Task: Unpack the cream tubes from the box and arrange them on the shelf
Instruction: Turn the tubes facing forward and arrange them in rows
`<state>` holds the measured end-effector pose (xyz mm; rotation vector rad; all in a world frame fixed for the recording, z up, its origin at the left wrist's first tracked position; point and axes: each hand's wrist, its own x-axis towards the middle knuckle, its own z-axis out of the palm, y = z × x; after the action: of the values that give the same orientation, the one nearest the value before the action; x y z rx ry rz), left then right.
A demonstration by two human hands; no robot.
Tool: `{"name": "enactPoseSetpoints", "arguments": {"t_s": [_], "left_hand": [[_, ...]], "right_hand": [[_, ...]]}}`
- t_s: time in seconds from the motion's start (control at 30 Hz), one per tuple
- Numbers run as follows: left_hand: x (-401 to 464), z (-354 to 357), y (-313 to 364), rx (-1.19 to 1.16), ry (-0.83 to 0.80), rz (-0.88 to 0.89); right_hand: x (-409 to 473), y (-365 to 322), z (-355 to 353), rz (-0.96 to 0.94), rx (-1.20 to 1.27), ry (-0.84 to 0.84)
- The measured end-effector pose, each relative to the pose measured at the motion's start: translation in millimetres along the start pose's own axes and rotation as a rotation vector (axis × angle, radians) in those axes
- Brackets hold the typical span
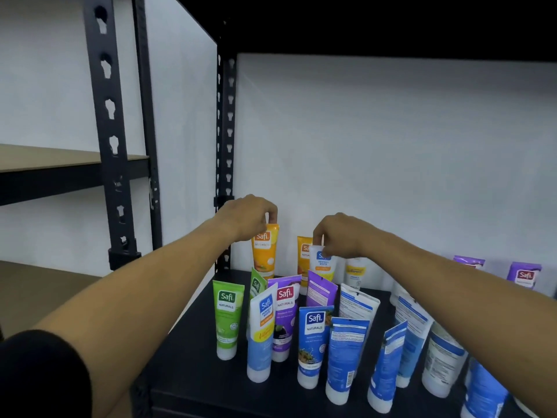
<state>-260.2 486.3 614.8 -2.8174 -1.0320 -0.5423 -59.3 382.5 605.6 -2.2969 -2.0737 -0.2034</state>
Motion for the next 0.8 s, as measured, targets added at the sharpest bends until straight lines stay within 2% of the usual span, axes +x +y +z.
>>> {"name": "enactPoseSetpoints", "arguments": {"t_s": [0.37,0.8], "left_hand": [[8.3,26.3,-56.4,0.013,0.064,-0.249],[19.1,56.3,-88.8,0.024,0.051,-0.314]], "right_hand": [[56.4,-35.7,-16.8,-0.037,0.006,0.089],[116.8,-63.9,20.4,-0.085,0.013,0.100]]}}
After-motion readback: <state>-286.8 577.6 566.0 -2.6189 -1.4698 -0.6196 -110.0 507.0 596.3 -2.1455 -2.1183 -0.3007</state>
